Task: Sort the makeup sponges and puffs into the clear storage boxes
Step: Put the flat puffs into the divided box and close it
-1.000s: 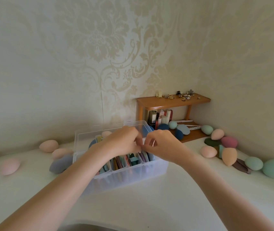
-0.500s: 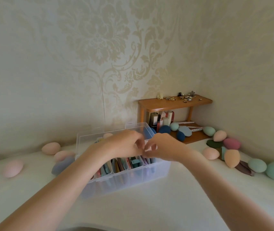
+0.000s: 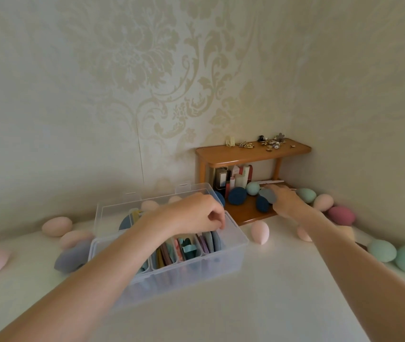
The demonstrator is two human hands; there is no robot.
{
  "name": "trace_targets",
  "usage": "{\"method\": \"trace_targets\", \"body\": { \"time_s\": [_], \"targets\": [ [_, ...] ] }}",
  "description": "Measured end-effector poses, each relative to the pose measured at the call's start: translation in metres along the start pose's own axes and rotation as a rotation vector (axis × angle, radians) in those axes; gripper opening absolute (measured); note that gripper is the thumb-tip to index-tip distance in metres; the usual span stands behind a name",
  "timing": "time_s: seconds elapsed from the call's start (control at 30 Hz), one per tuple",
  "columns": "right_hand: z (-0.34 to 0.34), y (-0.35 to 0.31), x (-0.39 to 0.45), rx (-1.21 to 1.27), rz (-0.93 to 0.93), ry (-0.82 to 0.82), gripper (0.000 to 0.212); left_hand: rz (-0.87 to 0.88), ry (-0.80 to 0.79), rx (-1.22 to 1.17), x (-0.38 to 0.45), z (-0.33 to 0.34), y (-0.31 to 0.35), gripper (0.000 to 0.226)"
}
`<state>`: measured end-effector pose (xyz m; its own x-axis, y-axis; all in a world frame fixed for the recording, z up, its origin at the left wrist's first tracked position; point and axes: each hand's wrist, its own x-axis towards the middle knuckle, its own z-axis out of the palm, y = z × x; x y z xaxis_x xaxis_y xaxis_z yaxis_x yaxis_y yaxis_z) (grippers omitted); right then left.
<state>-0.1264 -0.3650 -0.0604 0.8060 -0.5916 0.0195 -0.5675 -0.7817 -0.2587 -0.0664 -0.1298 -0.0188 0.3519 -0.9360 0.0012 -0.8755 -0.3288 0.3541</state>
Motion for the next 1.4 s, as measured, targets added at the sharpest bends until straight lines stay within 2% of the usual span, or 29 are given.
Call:
{"method": "trace_targets", "body": {
  "time_s": [0.1,0.17,0.27,0.33,0.43,0.57,0.6,0.7,0.77,0.9,1.03,1.17,1.27,1.4],
  "targets": [
    [0.004,0.004,0.008,-0.014,-0.02,-0.053,0.066,0.001,0.002,-0.025,-0.001,0.001,-0.002,0.02],
    [0.007,0.006,0.011,-0.015,-0.03,-0.066,0.058,-0.002,0.015,-0.041,-0.003,0.003,-0.005,0.018],
    [0.009,0.005,0.01,0.017,0.019,0.076,0.037,-0.002,0.078,-0.082,-0.008,0.003,-0.008,0.012],
    [0.006,0.0,0.006,-0.034,0.065,0.181,0.031,0.005,0.108,-0.126,-0.012,-0.002,-0.007,0.007],
    [-0.004,-0.004,-0.001,-0.096,0.053,0.213,0.03,0.024,0.035,-0.165,-0.019,-0.011,-0.005,0.005],
    [-0.026,-0.02,-0.018,-0.001,-0.06,0.395,0.018,0.012,-0.028,-0.106,-0.025,-0.01,-0.002,0.007],
    [-0.034,-0.03,-0.026,0.025,-0.124,0.371,0.018,0.006,-0.023,-0.065,-0.026,-0.008,-0.001,0.006],
    [-0.054,-0.065,-0.058,0.066,-0.315,0.15,0.02,-0.017,-0.006,0.071,-0.023,-0.002,0.001,0.005],
    [-0.056,-0.082,-0.08,0.077,-0.389,0.107,0.018,-0.034,0.013,0.121,-0.021,0.0,0.003,0.006],
    [-0.033,-0.1,-0.108,-0.005,-0.328,0.066,0.018,-0.076,0.119,-0.036,-0.029,-0.006,0.005,0.004],
    [-0.008,-0.109,-0.106,-0.104,-0.266,0.024,0.016,-0.045,0.227,-0.101,-0.039,-0.016,0.003,0.013],
    [-0.004,-0.109,-0.105,-0.101,-0.301,-0.028,0.019,-0.009,0.196,-0.099,-0.038,-0.013,0.008,0.02],
    [-0.023,-0.099,-0.108,-0.002,-0.334,0.037,0.021,0.011,0.181,-0.091,-0.028,-0.009,0.017,0.023],
    [-0.049,-0.061,-0.095,0.041,-0.159,0.138,0.023,0.035,0.146,-0.088,-0.007,-0.004,0.03,0.02]
  ]
}}
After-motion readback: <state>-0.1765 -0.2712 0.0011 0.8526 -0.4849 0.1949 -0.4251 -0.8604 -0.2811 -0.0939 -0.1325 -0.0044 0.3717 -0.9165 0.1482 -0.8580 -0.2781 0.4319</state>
